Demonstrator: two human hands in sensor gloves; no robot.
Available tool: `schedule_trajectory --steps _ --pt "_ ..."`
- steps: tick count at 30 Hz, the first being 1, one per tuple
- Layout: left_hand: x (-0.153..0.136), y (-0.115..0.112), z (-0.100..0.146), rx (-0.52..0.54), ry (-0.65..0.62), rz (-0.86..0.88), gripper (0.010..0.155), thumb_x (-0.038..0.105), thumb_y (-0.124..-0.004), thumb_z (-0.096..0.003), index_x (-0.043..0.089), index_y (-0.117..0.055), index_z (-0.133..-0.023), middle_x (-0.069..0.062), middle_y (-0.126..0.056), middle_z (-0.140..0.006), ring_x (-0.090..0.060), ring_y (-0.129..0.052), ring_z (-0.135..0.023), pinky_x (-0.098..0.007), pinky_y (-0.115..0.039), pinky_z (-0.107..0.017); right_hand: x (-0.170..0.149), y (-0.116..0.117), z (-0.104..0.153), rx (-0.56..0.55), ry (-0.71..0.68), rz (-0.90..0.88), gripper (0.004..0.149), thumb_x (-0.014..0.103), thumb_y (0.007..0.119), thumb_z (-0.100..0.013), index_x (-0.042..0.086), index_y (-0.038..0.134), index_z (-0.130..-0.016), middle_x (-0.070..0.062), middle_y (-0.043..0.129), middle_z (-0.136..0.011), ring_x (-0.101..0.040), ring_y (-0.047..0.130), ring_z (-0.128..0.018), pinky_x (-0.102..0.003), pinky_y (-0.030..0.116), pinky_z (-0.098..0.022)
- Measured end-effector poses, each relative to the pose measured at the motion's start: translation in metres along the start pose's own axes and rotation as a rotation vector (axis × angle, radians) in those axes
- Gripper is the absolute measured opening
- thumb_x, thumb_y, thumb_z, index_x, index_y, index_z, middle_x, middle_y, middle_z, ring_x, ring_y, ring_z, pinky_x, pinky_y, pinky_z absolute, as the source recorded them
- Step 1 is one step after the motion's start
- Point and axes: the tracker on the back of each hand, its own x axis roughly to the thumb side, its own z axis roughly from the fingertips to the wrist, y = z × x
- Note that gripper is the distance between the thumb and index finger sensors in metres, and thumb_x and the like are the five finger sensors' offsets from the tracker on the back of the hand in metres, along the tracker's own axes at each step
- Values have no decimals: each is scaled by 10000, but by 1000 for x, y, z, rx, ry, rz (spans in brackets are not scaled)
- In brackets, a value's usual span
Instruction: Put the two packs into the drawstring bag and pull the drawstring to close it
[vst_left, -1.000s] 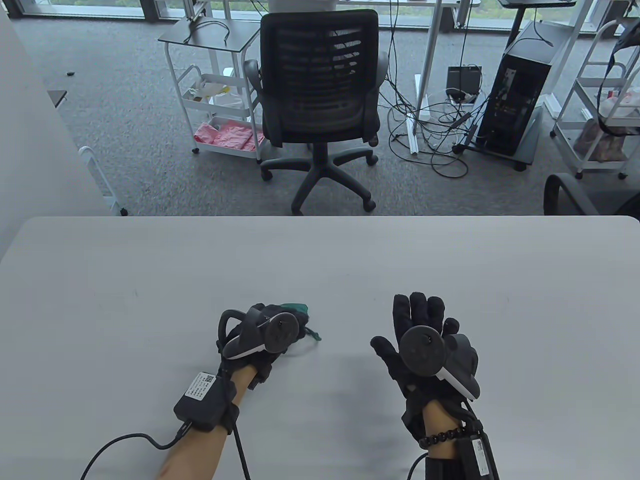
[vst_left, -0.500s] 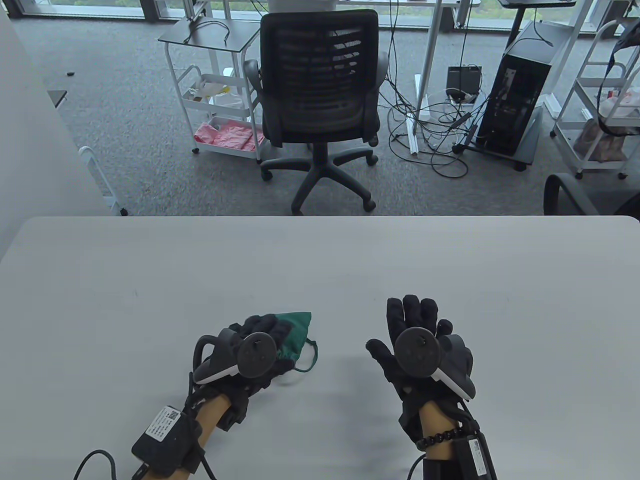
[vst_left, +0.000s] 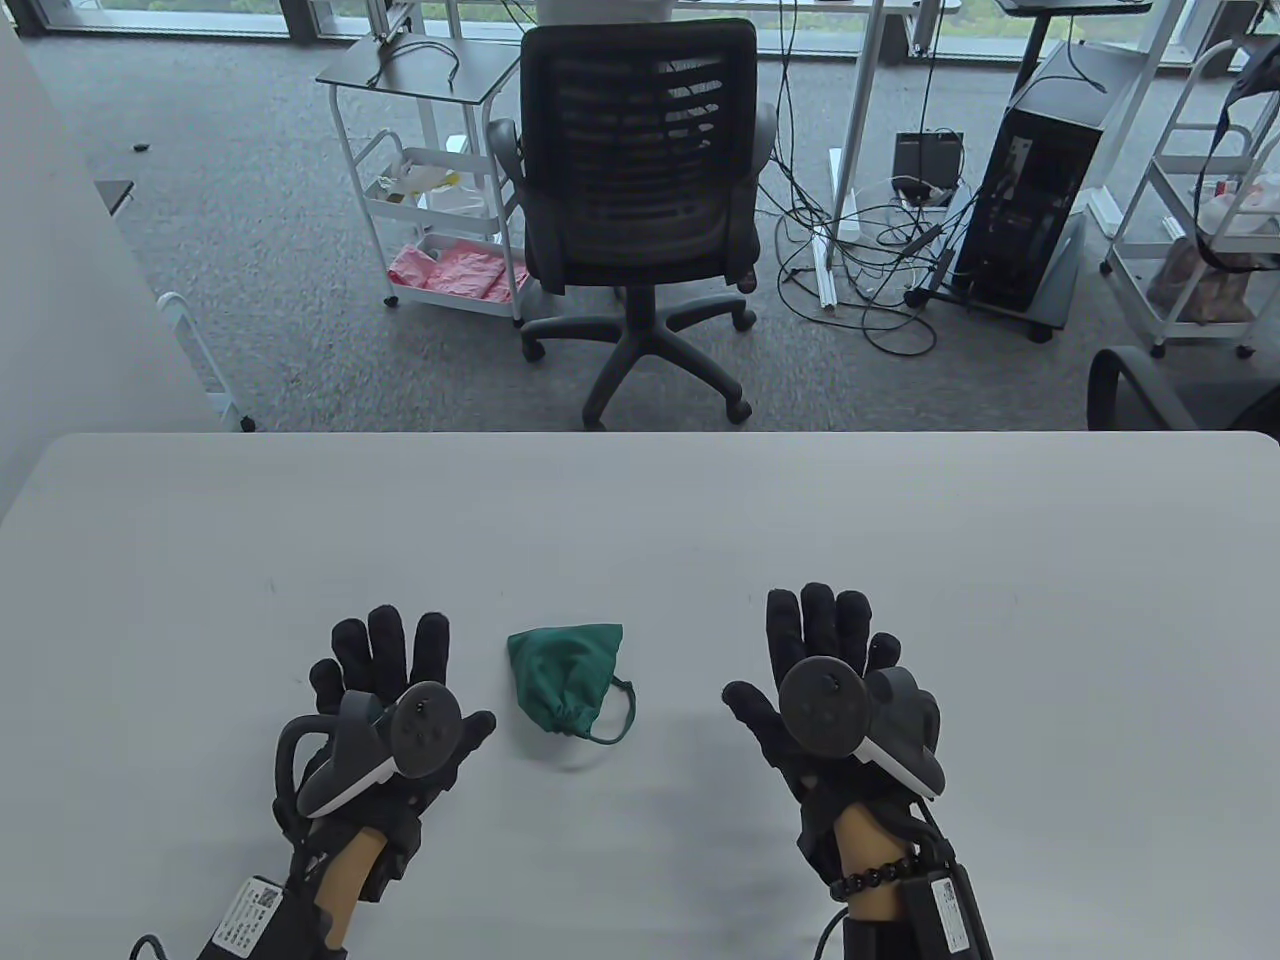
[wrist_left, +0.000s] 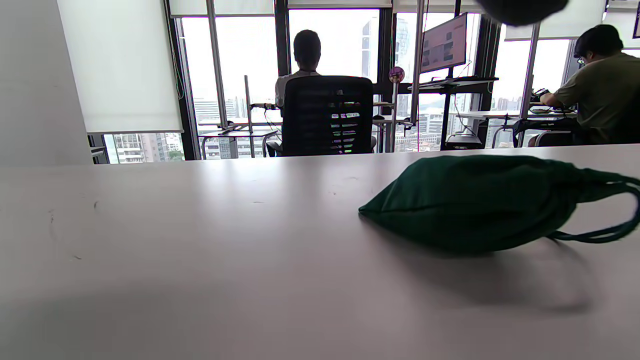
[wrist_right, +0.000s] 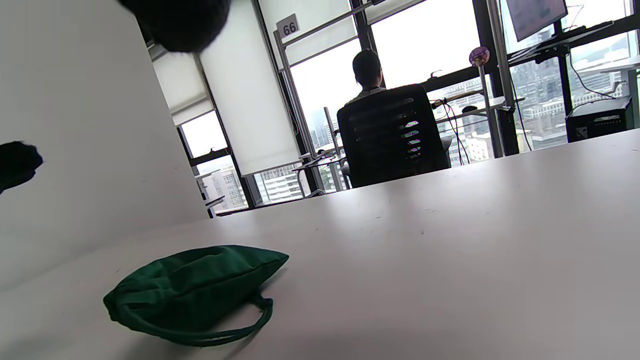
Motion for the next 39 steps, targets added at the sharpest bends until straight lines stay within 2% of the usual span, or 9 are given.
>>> schedule_trajectory --steps 4,16,24,39 --pt "-4 1 0 42 -2 23 908 664 -563 -523 195 -58 -1114 -303 -71 -1165 -657 -154 -1037 -798 -300 -707 1 0 0 1 1 9 863 504 660 -565 59 166 -1114 -319 92 -1118 -593 58 -964 -793 166 -623" --pt "-7 -2 3 26 0 36 905 662 -568 -523 197 -70 -1118 -302 -81 -1168 -652 -157 -1040 -799 -301 -706 3 -1 1 -18 5 18 849 499 659 -567 61 180 -1114 -319 101 -1119 -594 66 -966 -794 167 -623" --pt "-7 -3 1 9 6 19 896 663 -573 -526 227 -54 -1113 -267 -35 -1166 -624 -85 -1034 -810 -252 -688 -2 -7 3 -51 20 1 838 494 660 -567 57 203 -1117 -319 114 -1121 -601 80 -968 -796 179 -627" --pt "-9 -1 2 23 24 28 889 666 -575 -525 235 -73 -1120 -282 -56 -1170 -648 -126 -1037 -822 -266 -684 0 -9 4 -66 0 -11 830 492 659 -568 59 215 -1120 -320 114 -1121 -604 84 -968 -796 184 -628"
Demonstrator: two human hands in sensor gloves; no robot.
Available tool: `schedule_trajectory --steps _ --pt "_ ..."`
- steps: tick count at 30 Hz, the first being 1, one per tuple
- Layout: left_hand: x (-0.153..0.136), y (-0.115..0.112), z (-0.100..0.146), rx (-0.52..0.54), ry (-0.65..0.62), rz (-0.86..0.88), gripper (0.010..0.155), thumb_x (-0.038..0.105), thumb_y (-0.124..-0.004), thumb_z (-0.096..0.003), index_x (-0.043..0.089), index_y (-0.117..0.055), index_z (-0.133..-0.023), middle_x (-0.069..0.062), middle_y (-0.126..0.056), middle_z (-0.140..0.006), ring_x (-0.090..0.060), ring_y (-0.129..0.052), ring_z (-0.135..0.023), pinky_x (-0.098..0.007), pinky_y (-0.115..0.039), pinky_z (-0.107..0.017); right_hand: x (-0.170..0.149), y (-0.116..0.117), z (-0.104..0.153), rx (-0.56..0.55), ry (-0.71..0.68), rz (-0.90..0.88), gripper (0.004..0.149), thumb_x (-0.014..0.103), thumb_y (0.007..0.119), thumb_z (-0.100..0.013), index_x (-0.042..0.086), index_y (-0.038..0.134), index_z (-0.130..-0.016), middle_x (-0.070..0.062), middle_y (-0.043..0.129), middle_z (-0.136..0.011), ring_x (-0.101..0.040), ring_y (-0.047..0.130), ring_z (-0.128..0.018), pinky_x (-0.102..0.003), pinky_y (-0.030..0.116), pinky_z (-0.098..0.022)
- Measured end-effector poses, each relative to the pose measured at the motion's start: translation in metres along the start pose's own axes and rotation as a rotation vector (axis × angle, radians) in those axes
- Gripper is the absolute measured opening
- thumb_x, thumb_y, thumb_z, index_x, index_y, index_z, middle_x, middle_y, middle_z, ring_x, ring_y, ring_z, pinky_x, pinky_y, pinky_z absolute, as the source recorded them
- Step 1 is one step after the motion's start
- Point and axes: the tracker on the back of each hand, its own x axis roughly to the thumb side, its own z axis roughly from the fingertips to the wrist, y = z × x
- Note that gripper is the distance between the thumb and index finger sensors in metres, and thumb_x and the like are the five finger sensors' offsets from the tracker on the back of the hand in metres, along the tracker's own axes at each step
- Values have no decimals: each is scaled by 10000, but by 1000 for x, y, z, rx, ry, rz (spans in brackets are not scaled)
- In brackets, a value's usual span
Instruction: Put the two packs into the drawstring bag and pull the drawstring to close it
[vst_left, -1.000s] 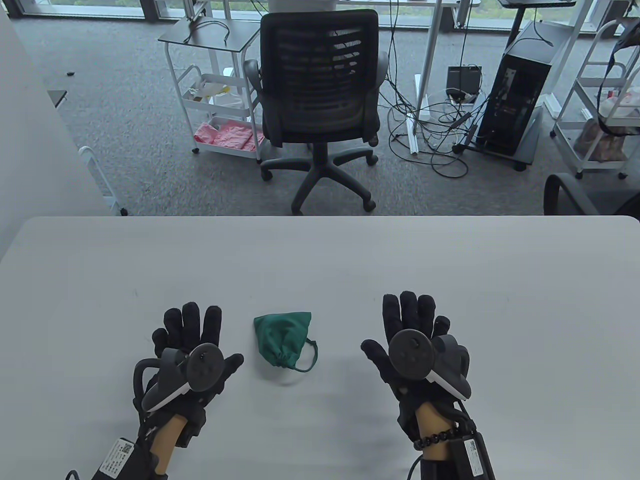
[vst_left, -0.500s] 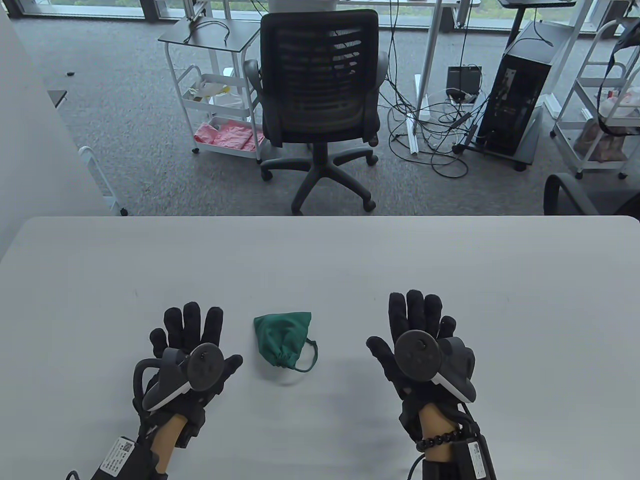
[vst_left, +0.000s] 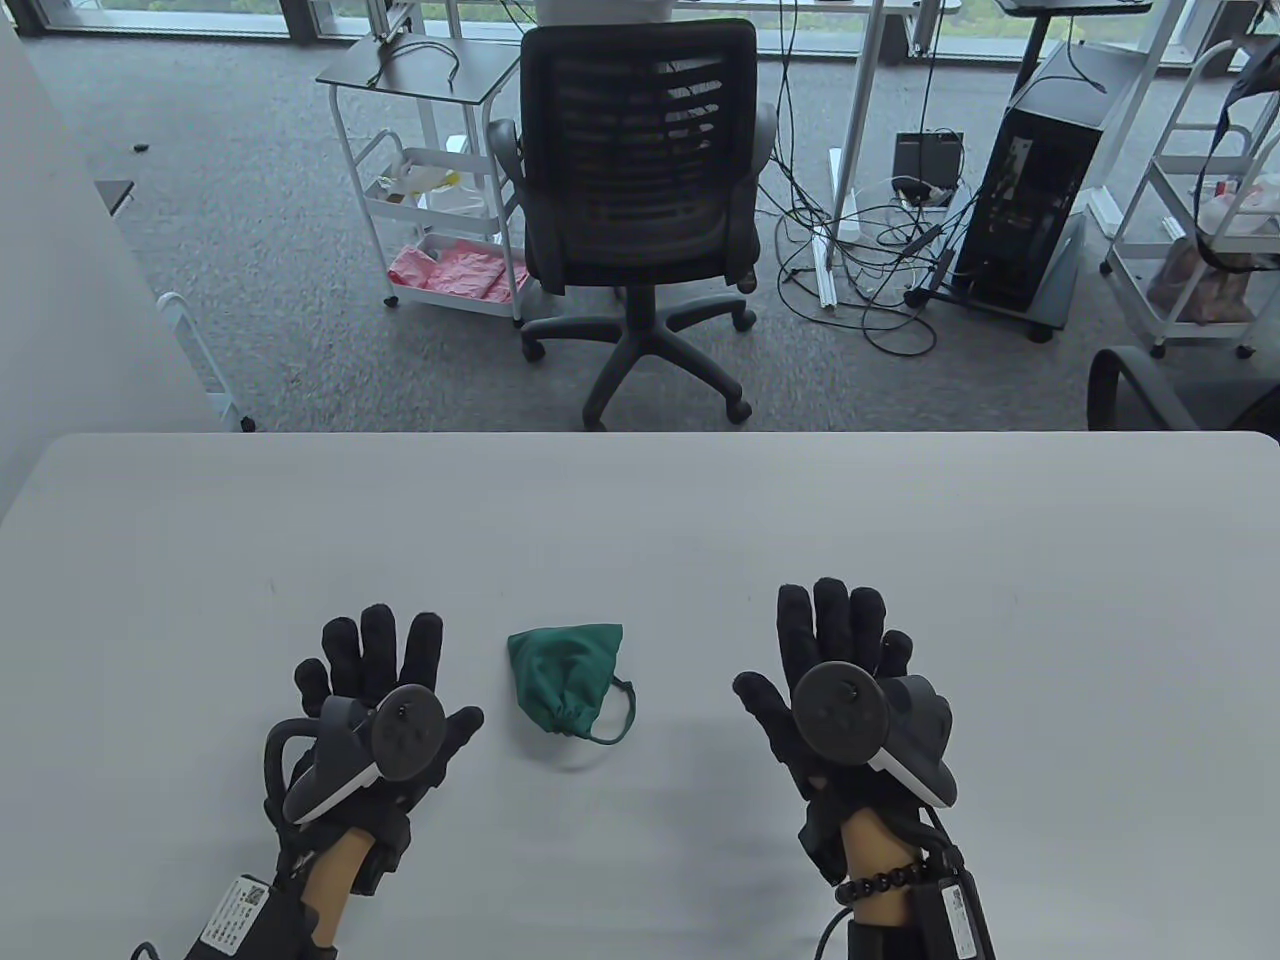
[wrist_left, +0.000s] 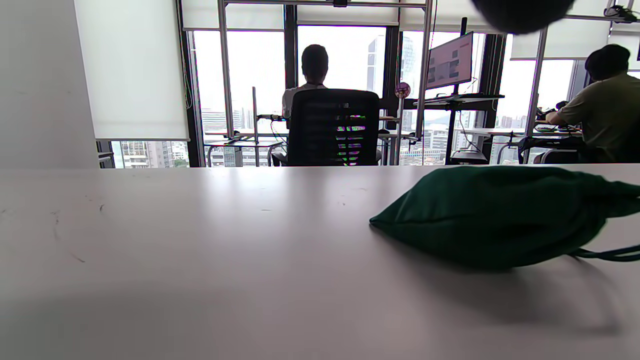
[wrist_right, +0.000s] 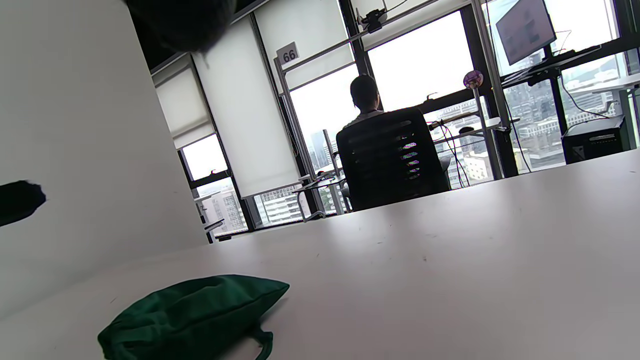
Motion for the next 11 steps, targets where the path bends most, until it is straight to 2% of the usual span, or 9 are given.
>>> schedule_trajectory --steps 11 --pt "1 -2 1 -3 10 -20 887 667 -576 -523 234 -88 -1124 -285 -78 -1175 -652 -153 -1042 -823 -279 -686 6 2 -1 6 -27 -7 827 491 659 -569 59 221 -1121 -323 113 -1121 -607 86 -968 -796 185 -630"
